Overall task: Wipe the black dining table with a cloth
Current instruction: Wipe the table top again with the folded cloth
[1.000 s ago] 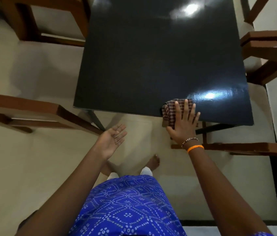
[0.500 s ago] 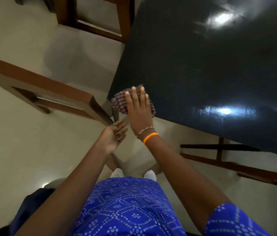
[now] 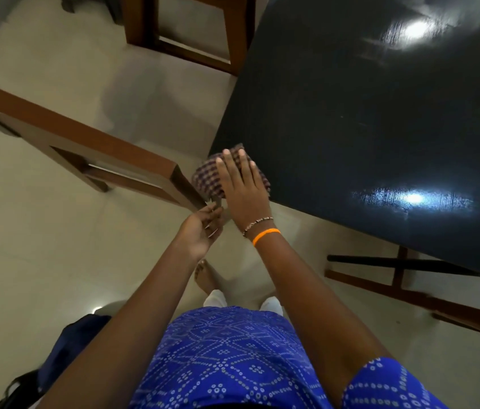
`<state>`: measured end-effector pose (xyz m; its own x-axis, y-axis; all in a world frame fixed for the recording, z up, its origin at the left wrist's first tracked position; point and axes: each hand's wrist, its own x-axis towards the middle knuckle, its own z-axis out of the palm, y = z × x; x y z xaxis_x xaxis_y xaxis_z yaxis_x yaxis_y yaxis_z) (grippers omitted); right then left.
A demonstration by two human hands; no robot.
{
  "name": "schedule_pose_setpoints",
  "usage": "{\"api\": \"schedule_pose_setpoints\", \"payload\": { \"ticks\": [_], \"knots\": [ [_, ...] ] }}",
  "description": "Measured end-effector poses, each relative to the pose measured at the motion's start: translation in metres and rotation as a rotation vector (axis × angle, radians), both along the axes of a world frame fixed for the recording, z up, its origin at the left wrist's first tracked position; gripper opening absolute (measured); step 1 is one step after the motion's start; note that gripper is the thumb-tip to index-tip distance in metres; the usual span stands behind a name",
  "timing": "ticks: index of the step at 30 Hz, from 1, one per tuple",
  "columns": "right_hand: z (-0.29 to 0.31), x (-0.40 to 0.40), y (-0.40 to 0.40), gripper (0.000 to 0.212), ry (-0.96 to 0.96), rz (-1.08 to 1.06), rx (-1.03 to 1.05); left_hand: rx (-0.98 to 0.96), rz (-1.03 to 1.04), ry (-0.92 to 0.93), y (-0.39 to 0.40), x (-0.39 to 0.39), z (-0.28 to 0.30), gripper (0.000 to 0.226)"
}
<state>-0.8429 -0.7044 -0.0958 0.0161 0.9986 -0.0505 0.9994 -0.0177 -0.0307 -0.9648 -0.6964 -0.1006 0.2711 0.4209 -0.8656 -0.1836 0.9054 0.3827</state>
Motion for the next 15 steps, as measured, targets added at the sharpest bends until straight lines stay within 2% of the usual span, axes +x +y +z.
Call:
{"api": "schedule_pose_setpoints", "payload": {
  "ticks": [4,8,15],
  "knots": [
    [-0.007,0.046,-0.042,0.057,-0.083,-0.01,0.069,0.007,-0.014,-0.012,-0.006,0.018,0.004,0.044],
    [-0.011,0.083,-0.074,0.065,-0.138,-0.03,0.113,-0.005,-0.019,-0.004,-0.017,0.043,0.007,0.042],
    [-0.01,0.141,-0.122,0.06,-0.173,-0.021,0.142,0.016,-0.111,-0.011,-0.041,0.102,0.009,0.041]
  ]
}}
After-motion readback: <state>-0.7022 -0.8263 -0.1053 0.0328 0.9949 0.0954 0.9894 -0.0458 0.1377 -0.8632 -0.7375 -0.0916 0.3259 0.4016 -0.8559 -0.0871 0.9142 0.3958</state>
